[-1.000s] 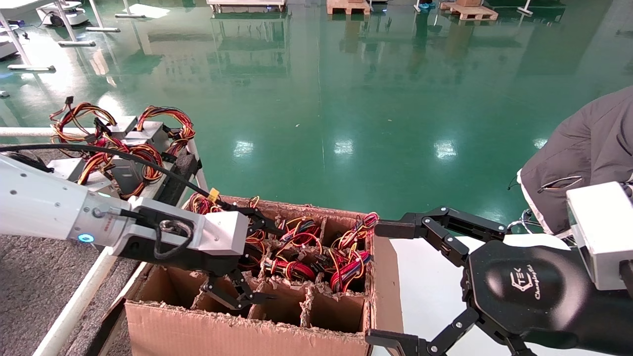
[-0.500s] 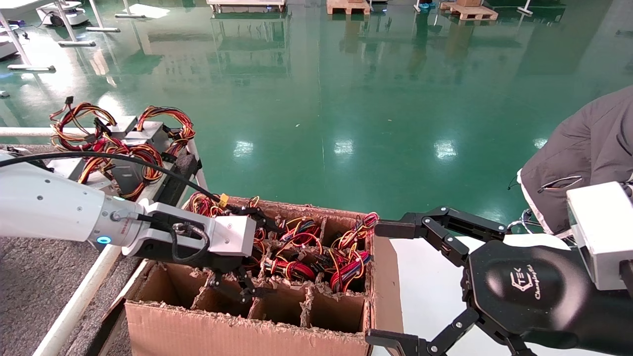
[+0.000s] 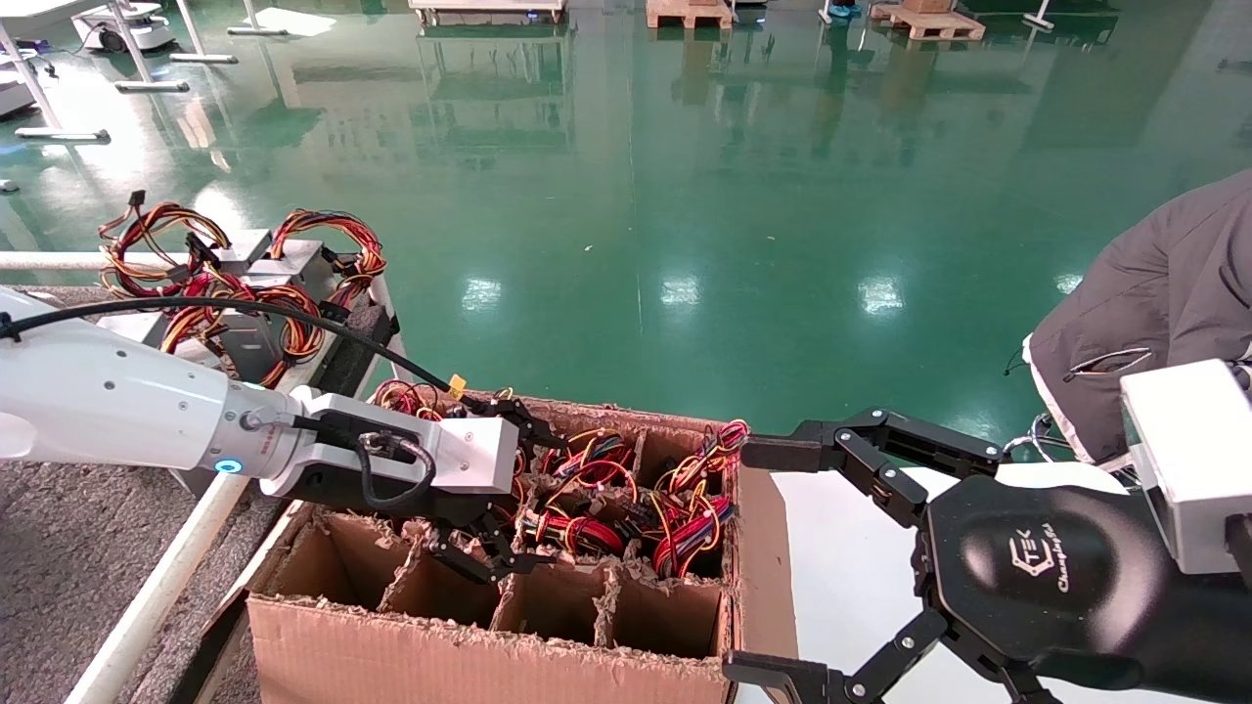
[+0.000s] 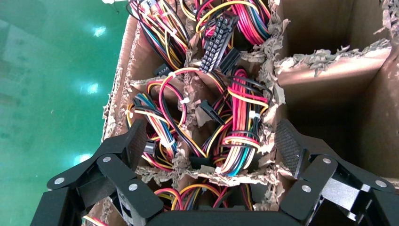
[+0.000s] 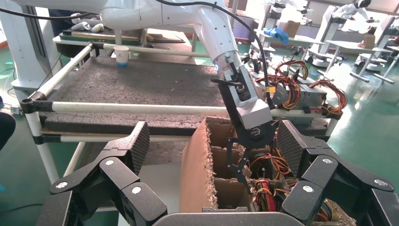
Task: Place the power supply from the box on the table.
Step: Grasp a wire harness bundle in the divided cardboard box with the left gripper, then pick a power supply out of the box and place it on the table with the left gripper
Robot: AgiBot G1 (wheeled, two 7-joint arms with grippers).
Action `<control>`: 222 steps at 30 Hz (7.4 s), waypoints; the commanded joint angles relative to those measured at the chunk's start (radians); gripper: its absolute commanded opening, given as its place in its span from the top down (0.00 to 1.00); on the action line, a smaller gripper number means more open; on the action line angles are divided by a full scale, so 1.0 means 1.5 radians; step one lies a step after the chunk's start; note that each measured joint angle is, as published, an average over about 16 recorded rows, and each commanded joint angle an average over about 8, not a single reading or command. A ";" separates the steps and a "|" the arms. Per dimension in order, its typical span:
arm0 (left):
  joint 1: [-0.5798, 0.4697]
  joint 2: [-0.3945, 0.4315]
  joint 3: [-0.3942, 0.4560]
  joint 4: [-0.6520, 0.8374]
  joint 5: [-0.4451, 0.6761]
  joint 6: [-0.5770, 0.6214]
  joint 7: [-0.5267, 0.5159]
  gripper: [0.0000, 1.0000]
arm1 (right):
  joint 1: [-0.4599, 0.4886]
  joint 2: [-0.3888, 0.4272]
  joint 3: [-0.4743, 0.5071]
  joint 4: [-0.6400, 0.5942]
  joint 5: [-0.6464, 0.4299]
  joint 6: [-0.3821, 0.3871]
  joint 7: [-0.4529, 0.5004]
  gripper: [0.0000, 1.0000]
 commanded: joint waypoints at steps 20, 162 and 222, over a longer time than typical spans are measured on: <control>-0.014 0.018 0.008 0.047 -0.017 0.011 0.027 1.00 | 0.000 0.000 0.000 0.000 0.000 0.000 0.000 1.00; -0.265 -0.150 -0.263 0.093 -0.135 -0.158 0.126 1.00 | 0.000 0.000 0.000 0.000 0.000 0.000 0.000 0.00; -0.428 -0.264 0.020 0.004 0.002 -0.232 -0.155 1.00 | 0.000 0.000 0.000 0.000 0.000 0.000 0.000 0.00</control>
